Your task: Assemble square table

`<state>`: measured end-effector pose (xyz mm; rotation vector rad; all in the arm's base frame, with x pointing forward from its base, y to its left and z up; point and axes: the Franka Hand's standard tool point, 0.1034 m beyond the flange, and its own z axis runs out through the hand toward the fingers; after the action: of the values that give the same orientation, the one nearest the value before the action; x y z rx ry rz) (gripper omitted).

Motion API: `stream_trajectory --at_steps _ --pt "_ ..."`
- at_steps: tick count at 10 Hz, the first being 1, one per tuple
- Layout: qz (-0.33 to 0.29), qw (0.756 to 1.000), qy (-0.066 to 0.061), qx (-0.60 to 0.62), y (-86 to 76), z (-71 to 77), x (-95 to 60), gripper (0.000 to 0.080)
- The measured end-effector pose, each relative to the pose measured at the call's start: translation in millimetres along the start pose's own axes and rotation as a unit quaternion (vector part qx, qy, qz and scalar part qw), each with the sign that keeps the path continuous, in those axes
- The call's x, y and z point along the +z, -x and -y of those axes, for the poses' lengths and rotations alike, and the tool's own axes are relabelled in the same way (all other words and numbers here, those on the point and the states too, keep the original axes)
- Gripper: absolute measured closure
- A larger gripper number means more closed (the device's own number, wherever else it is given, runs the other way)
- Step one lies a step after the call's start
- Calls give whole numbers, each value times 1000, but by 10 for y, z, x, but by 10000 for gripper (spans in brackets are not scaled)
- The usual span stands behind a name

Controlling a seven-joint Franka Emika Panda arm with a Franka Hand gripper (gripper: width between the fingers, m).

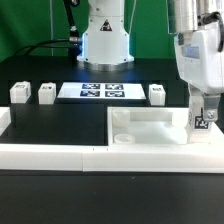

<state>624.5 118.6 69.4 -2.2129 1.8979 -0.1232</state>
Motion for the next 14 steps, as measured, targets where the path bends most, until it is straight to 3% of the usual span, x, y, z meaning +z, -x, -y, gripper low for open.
stream_trajectory --at_steps 5,6,8,10,13,14 --pt "0 987 4 -163 -40 -14 20 150" --pt "-2 973 6 -231 -33 8 -3 150" --pt "14 886 20 -464 -23 147 -94 150" --pt "20 858 26 -512 -51 163 -71 150" --pt "18 855 29 -518 -71 156 -66 150" --pt "29 861 38 -507 -52 110 -55 150"
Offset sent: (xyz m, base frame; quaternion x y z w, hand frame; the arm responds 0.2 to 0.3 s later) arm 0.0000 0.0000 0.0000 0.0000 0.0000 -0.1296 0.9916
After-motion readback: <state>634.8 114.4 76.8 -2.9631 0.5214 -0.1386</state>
